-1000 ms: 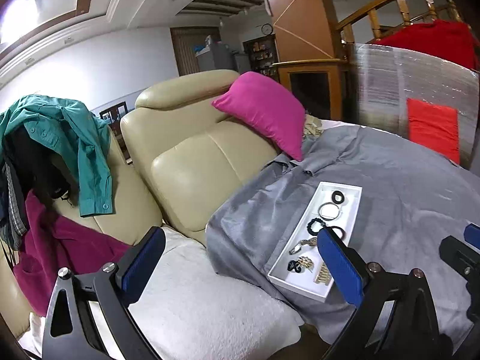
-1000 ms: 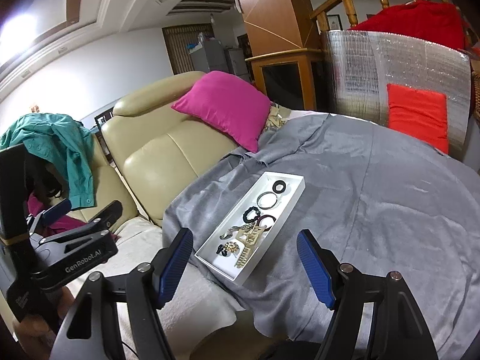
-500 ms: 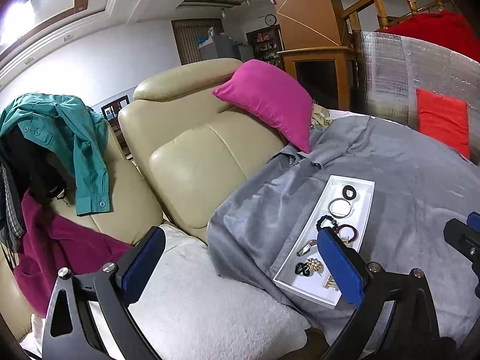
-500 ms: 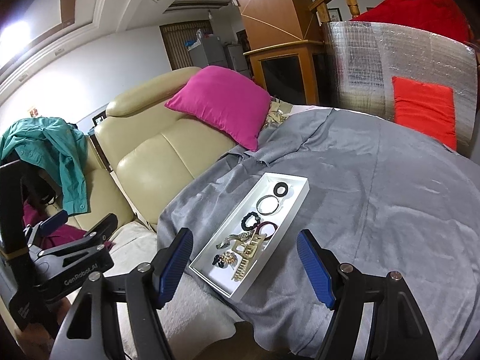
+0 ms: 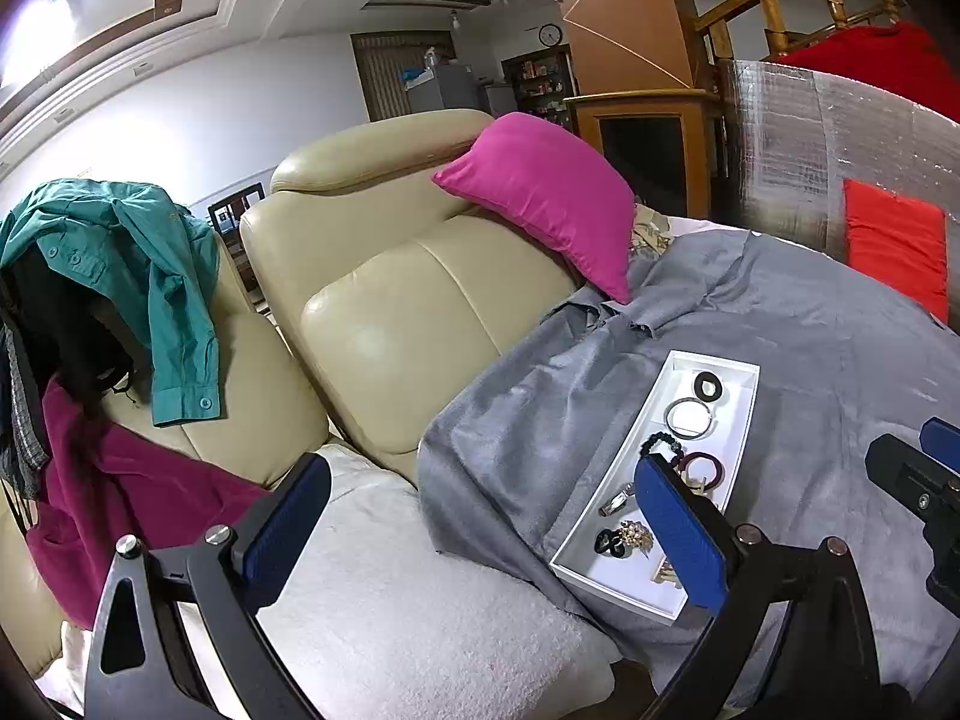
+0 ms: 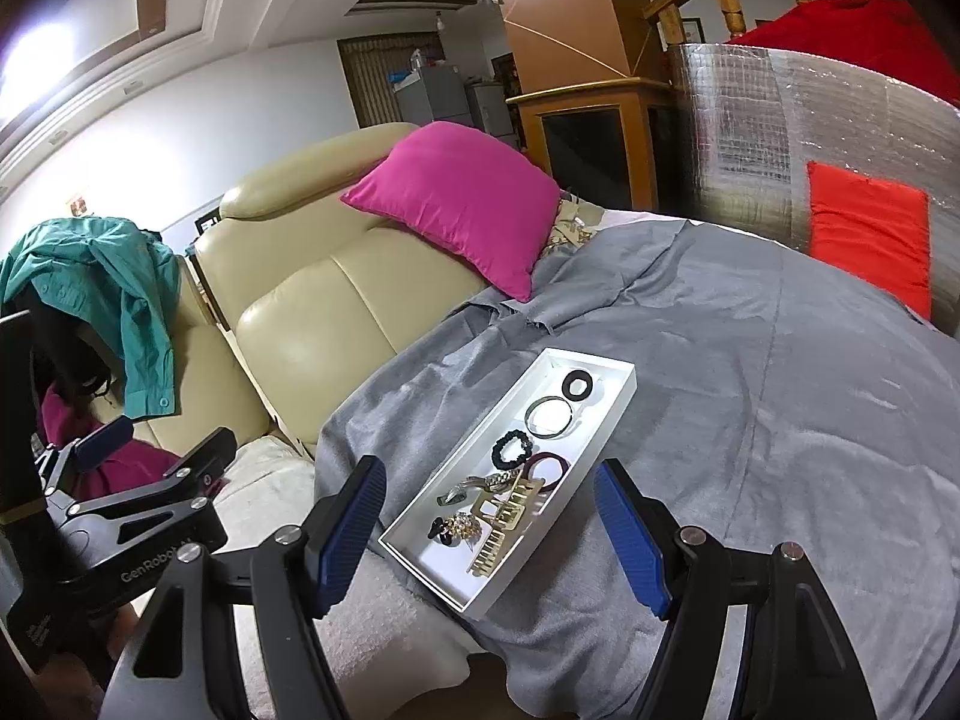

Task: Organize jewelry

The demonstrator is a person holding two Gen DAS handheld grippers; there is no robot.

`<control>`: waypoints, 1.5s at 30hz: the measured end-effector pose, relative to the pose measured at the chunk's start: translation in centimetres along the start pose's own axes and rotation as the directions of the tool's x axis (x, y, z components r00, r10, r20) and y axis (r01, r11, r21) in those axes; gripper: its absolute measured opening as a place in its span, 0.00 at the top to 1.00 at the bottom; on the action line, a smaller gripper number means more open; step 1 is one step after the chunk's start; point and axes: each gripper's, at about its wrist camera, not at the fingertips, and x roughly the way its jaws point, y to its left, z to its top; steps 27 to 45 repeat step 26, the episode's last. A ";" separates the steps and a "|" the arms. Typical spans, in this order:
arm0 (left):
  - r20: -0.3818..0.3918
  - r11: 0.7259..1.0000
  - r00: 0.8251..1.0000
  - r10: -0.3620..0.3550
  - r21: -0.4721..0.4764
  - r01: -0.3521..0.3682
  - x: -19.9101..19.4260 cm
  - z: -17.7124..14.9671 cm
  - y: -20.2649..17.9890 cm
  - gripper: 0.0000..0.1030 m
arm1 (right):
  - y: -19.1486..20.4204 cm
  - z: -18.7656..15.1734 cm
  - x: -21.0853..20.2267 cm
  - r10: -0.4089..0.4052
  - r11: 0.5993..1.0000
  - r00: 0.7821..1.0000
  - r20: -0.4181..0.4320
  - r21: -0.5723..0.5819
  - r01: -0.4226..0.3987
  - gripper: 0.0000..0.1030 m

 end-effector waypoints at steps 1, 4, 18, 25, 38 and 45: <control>0.001 1.000 1.000 0.000 -0.002 0.000 0.0 0.0 0.0 0.02 | 0.0 0.0 0.0 0.000 1.000 1.000 0.001 -0.001 0.000 0.27; 0.000 1.000 1.000 0.001 -0.002 -0.001 0.0 0.0 0.0 0.02 | 0.1 0.2 0.1 0.004 1.000 1.000 0.001 0.000 -0.004 0.27; 0.001 1.000 1.000 0.018 0.013 -0.018 -0.4 0.1 -0.7 0.02 | -0.1 0.5 0.2 0.029 1.000 1.000 0.009 0.002 -0.029 0.27; 0.004 0.998 0.999 0.037 0.044 -0.037 -0.8 0.2 -2.6 0.02 | -2.0 0.4 0.1 0.050 0.998 0.999 0.018 0.041 -0.051 0.27; 0.004 0.998 1.000 0.029 0.050 -0.029 -0.9 0.3 -3.1 0.02 | -2.6 0.4 -0.1 0.050 0.997 0.998 0.025 0.053 -0.051 0.27; 0.004 0.998 1.000 0.029 0.050 -0.029 -0.9 0.3 -3.1 0.02 | -2.6 0.4 -0.1 0.050 0.997 0.998 0.025 0.053 -0.051 0.27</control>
